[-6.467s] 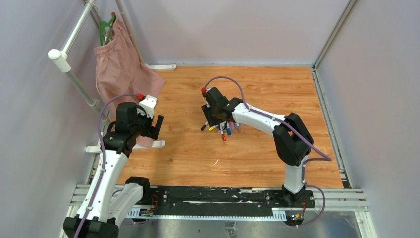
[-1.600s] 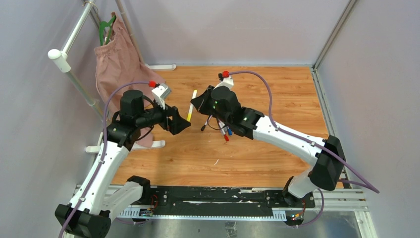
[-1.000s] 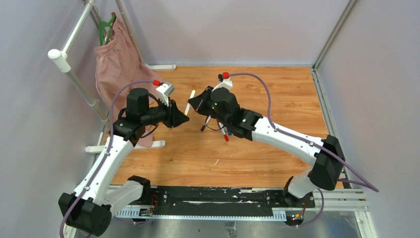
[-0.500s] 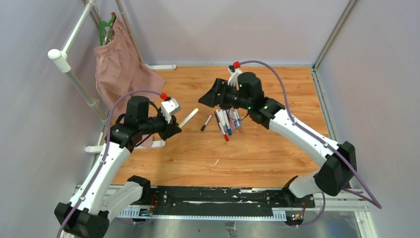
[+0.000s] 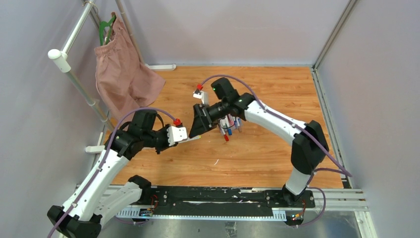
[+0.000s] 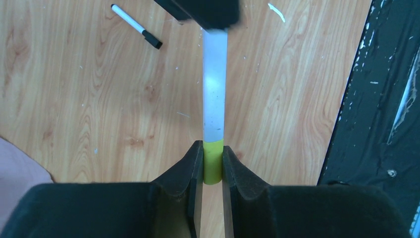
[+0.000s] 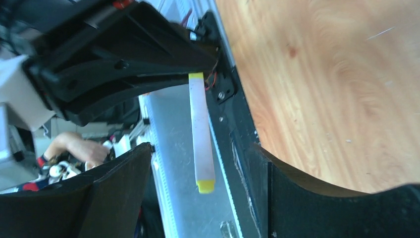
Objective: Open the pen caps
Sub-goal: Open the pen cap from the pen.
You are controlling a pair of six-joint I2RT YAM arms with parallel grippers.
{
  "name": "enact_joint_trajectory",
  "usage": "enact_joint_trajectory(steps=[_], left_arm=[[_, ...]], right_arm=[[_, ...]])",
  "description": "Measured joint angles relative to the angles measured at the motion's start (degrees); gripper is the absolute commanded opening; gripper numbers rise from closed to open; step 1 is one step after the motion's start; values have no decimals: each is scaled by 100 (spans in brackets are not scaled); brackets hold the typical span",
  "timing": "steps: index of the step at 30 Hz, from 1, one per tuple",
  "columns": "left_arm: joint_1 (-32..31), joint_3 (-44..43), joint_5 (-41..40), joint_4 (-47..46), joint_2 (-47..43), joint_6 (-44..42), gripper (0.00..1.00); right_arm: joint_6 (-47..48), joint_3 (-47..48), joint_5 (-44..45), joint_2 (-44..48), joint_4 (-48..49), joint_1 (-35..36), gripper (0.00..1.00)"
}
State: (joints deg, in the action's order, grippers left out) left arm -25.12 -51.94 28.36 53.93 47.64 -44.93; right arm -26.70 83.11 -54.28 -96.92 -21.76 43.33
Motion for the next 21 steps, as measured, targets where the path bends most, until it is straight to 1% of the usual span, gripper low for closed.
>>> enact_joint_trajectory(steps=[4, 6, 7, 10, 12, 14, 17, 18, 21], left_arm=[[-66, 0, -94, 46, 66, -199, 0], [-103, 0, -122, 61, 87, -254, 0], [-118, 0, -146, 68, 96, -282, 0], [-142, 0, -173, 72, 109, -326, 0], [-144, -17, -212, 111, 111, -334, 0], [-149, -57, -223, 170, 111, -354, 0], [-166, -98, -223, 203, 138, -396, 0], [-166, -109, -223, 205, 149, -400, 0], [-166, -151, -208, 258, 160, -415, 1]], right_arm=[[85, 114, -282, -398, -142, 302, 73], [105, 282, -404, -581, -203, 424, 66], [105, 365, -452, -654, -216, 468, 61], [118, 719, -581, -929, -229, 584, 41], [133, 903, -599, -1106, -240, 616, 31], [103, 999, -658, -1298, -254, 616, 29], [96, 1019, -778, -1434, -251, 647, 29], [98, 1016, -820, -1447, -249, 660, 27], [105, 1003, -824, -1445, -221, 684, 2]])
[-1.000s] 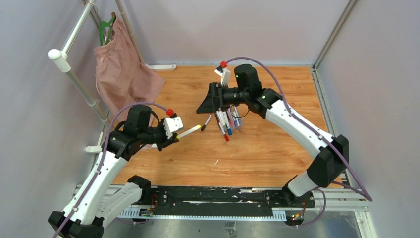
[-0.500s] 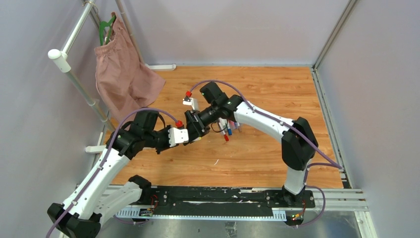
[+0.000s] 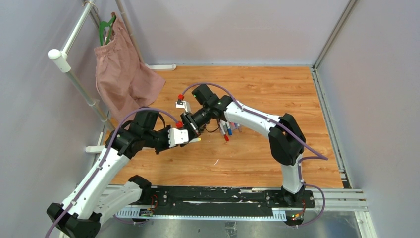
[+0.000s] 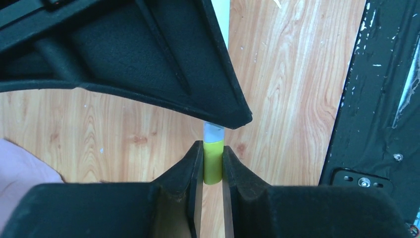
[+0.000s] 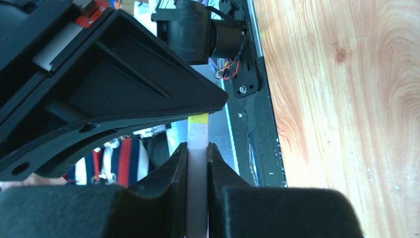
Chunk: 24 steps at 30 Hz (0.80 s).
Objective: Open the pen caps
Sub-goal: Open the pen cap from the pen.
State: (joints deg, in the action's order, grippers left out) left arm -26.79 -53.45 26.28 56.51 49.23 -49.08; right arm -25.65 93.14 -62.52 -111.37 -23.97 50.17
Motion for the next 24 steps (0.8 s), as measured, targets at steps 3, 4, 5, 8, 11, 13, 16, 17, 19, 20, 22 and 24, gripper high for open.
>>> enact_joint_trajectory(steps=[3, 4, 5, 8, 11, 13, 16, 17, 19, 20, 22, 24], left_arm=[[-4, -24, 20, 85, 0, 4, 27], [-4, -24, 24, 103, 2, 20, 39], [-4, -24, 28, 111, 4, 31, 46], [-4, -66, 79, 129, 4, 175, 57], [-4, -142, 214, 168, 2, 282, 57], [-4, -179, 323, 210, 2, 348, 56], [-4, -190, 490, 267, 2, 411, 54], [-4, -190, 535, 284, 4, 431, 53], [-4, -190, 636, 313, 9, 468, 49], [-4, -190, 691, 323, 13, 479, 46], [-4, -190, 787, 337, 33, 509, 35], [-4, -197, 870, 345, 68, 555, 22]], right_arm=[[-22, -96, -50, 0, 52, 0, 0], [-26, -127, -59, 0, 92, 2, 0], [-28, -168, -85, 9, 157, 4, 0], [-33, -422, -175, 105, 339, 11, 0], [-52, -697, -278, 232, 535, 20, 0], [-103, -894, -345, 330, 726, 20, 0], [-260, -1141, -435, 472, 1106, 20, 0], [-319, -1202, -463, 511, 1215, 20, 0], [-446, -1303, -520, 581, 1438, 20, 0], [-498, -1325, -542, 610, 1537, 20, 0], [-599, -1331, -573, 645, 1718, 20, 0], [-656, -1331, -614, 673, 1862, 20, 0]])
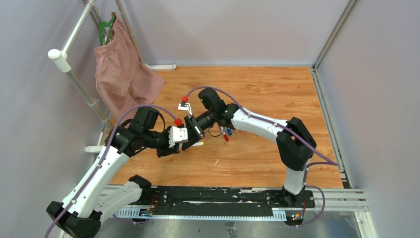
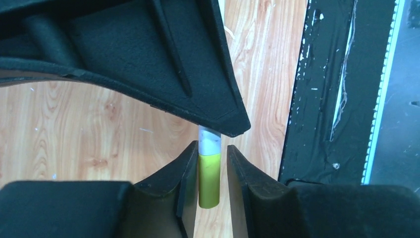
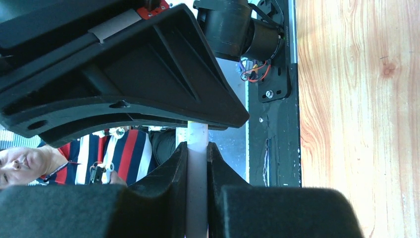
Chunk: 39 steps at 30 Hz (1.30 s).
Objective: Open the pen caps
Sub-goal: Open the pen cap from the pen, then place the pen at the center of the board.
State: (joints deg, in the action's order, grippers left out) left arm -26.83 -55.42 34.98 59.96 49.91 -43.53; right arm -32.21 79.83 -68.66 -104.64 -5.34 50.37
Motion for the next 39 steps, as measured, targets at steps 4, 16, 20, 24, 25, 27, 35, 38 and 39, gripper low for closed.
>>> enact_joint_trajectory(steps=[4, 16, 20, 24, 25, 27, 35, 38, 39], left_arm=[[0, -52, 39, 15, 55, 42, 0], [-136, -87, 133, -229, 162, -345, 0], [-57, -203, -372, 146, 345, -581, 0], [-57, -358, -780, 243, 660, -793, 0], [-57, -380, -872, 247, 737, -841, 0], [-57, -387, -990, 229, 874, -872, 0], [-57, 435, -1685, -1425, 1233, 118, 0], [-57, 752, -2232, -2262, 1611, 560, 0], [-57, 782, -2361, -2446, 1746, 658, 0]], right_arm=[[-79, -31, -57, 31, 125, 0, 0], [195, -767, 173, 717, 382, -249, 0], [629, -1386, 243, 1202, -249, -769, 0], [1040, -1718, 505, 1281, -887, -916, 0], [1119, -1779, 575, 1292, -1010, -922, 0], [1222, -1873, 719, 1346, -1204, -955, 0], [1239, -2048, 3042, 2262, -1655, -2249, 0], [1215, -2267, 4496, 2640, -1722, -2586, 0], [1211, -2382, 5021, 2743, -1735, -2632, 0]])
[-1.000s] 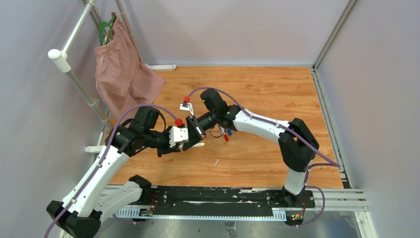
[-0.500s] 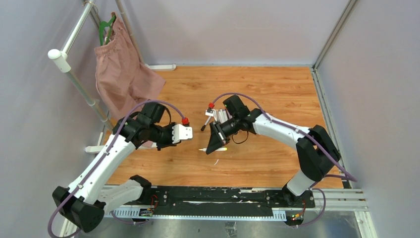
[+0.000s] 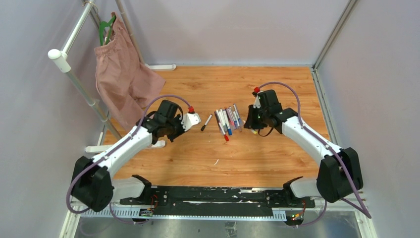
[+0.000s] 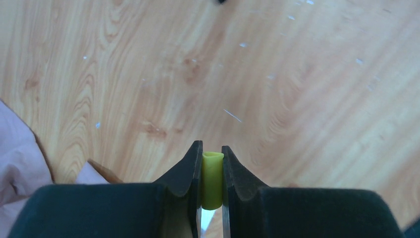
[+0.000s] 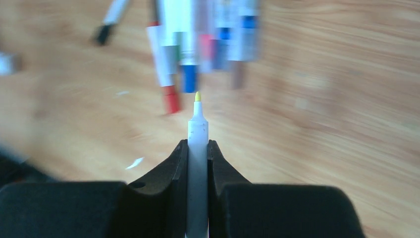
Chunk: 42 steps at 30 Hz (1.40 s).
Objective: Open the pen caps
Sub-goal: Place the pen at the center of the board, then place the pen cap at the center of the board.
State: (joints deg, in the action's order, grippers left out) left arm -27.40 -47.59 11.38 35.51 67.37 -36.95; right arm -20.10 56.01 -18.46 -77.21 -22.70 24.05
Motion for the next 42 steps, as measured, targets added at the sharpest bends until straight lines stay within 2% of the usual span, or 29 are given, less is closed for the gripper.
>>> enact_joint_trajectory(steps=[6, 12, 15, 18, 20, 28, 31, 33, 37, 41, 42], left_arm=[[0, 55, -761, -1145, 1008, 520, 0], [162, 129, -1187, -1832, 1700, 1080, 1], [391, 133, -1209, -2009, 1838, 1353, 17], [522, 205, -1180, -2157, 1840, 1541, 28], [518, 289, -1104, -2212, 1838, 1622, 31], [516, 422, -859, -2201, 1840, 1871, 34], [542, 424, -791, -2203, 1843, 1958, 39], [595, 424, -730, -2199, 1843, 2011, 43], [719, 341, -643, -1961, 1816, 2050, 52], [916, 83, -498, -1606, 1512, 2046, 58], [970, 13, -468, -1545, 1405, 2048, 62]], right_arm=[[20, -616, 2428, 116, 48, -33, 0], [46, -778, 3654, -55, 433, -35, 0], [61, -778, 4052, -221, 708, -35, 8], [66, -778, 4376, -485, 920, -35, 8], [68, -778, 4452, -684, 1016, -33, 8], [120, -778, 4430, -1202, 1340, -33, 6], [181, -778, 4341, -1233, 1478, -33, 6], [227, -778, 4266, -1257, 1582, -33, 10], [319, -776, 4061, -1419, 1714, -31, 25], [321, -750, 3794, -1585, 1733, -26, 29], [313, -739, 3764, -1589, 1731, -26, 29]])
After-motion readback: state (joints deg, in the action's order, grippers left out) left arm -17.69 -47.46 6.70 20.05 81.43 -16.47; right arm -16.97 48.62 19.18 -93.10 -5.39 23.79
